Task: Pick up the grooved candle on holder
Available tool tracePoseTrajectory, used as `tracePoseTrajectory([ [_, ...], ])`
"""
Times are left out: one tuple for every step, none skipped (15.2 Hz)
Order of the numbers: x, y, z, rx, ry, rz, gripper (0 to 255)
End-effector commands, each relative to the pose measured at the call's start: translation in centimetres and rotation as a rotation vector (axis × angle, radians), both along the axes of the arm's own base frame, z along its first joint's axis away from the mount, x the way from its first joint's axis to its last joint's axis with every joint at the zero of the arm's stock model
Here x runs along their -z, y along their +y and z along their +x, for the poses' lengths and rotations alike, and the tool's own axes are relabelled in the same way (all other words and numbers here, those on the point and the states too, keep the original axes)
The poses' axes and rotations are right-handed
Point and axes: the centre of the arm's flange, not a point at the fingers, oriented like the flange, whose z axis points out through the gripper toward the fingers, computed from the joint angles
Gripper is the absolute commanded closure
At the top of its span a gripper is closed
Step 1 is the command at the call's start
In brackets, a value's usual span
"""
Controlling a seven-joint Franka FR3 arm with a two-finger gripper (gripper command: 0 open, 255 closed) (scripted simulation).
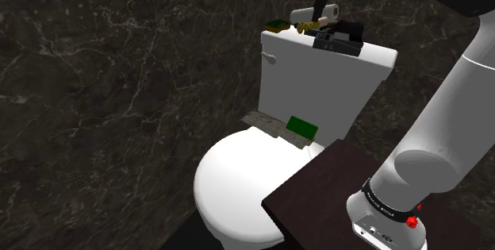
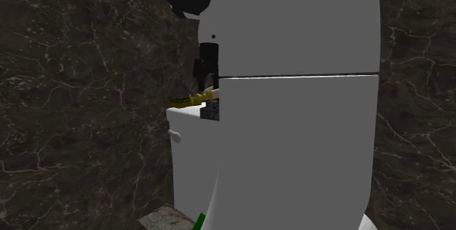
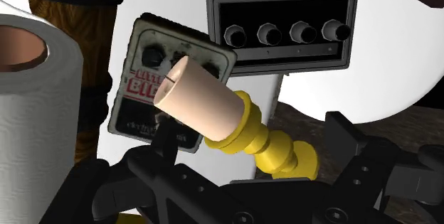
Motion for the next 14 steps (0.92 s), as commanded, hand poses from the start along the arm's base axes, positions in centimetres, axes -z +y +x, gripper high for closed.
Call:
tracePoseTrajectory([
  [2.15, 0.22, -0.32, -0.001, 0.06, 0.026, 0],
  [2.45, 0.22, -0.32, -0.001, 0.06, 0.026, 0],
  [2.45, 0.22, -0.32, -0.001, 0.06, 0.026, 0],
  [2.16, 0.26, -0.11, -0.002, 0.06, 0.026, 255],
  [2.02, 0.37, -0.2, -0.002, 0.06, 0.025, 255],
  [2.02, 0.43, -0.21, -0.001, 0.06, 0.025, 255],
  [1.96, 0.35, -0.15, -0.001, 0.06, 0.025, 255],
  [1.96, 0.38, -0.11, -0.002, 0.06, 0.025, 255],
  [1.96, 0.33, -0.14, -0.002, 0.06, 0.025, 255],
  [1.96, 0.36, -0.13, -0.001, 0.06, 0.025, 255],
  [1.94, 0.32, -0.14, -0.002, 0.06, 0.025, 255],
  [1.91, 0.38, -0.14, -0.002, 0.06, 0.025, 255],
  [2.46, 0.22, -0.33, -0.001, 0.06, 0.026, 255],
  [1.93, 0.22, -0.32, -0.001, 0.06, 0.026, 255],
])
